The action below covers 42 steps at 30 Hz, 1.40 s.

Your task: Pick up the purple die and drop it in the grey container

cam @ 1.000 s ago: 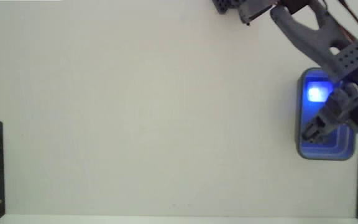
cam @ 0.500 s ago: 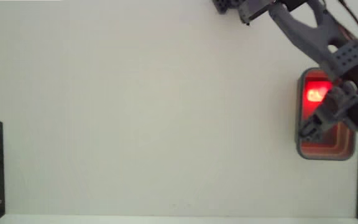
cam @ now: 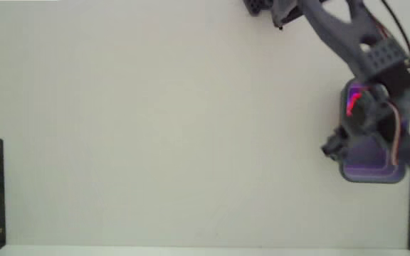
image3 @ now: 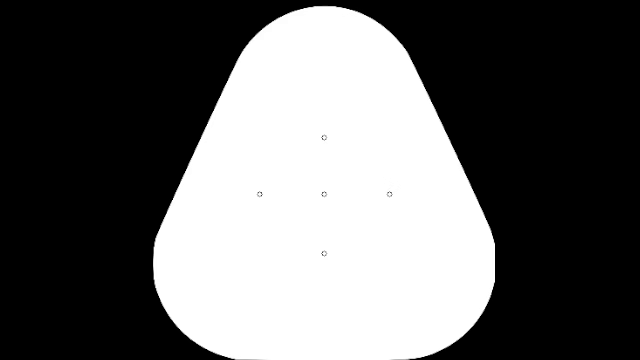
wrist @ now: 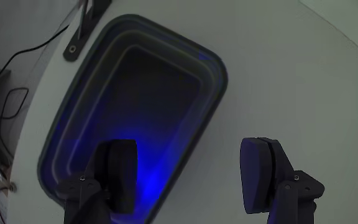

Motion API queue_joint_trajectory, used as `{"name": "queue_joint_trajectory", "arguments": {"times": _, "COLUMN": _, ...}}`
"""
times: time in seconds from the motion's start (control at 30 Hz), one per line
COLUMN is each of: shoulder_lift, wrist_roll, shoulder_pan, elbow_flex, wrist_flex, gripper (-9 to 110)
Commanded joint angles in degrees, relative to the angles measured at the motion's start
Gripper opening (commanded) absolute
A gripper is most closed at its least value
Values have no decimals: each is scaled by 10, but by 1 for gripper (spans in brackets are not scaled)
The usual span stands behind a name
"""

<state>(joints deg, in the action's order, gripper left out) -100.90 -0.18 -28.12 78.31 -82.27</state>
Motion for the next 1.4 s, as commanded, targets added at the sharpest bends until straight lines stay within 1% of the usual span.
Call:
{"name": "queue_joint_trajectory", "arguments": {"times": 0.0, "shoulder_lift": -68, "wrist_roll": 2, "shoulder_pan": 19, "elbow_flex": 21, "wrist_flex": 5, "gripper": 110}}
{"name": "queue_joint_trajectory", "arguments": {"times": 0.8, "shoulder_lift": -271, "wrist_roll": 2, "shoulder_pan": 174, "elbow_flex": 223, "wrist_flex": 4, "gripper": 110}}
{"name": "queue_joint_trajectory", "arguments": {"times": 1.37, "shoulder_lift": -376, "wrist_roll": 2, "shoulder_pan": 254, "elbow_flex": 327, "wrist_flex": 3, "gripper": 110}}
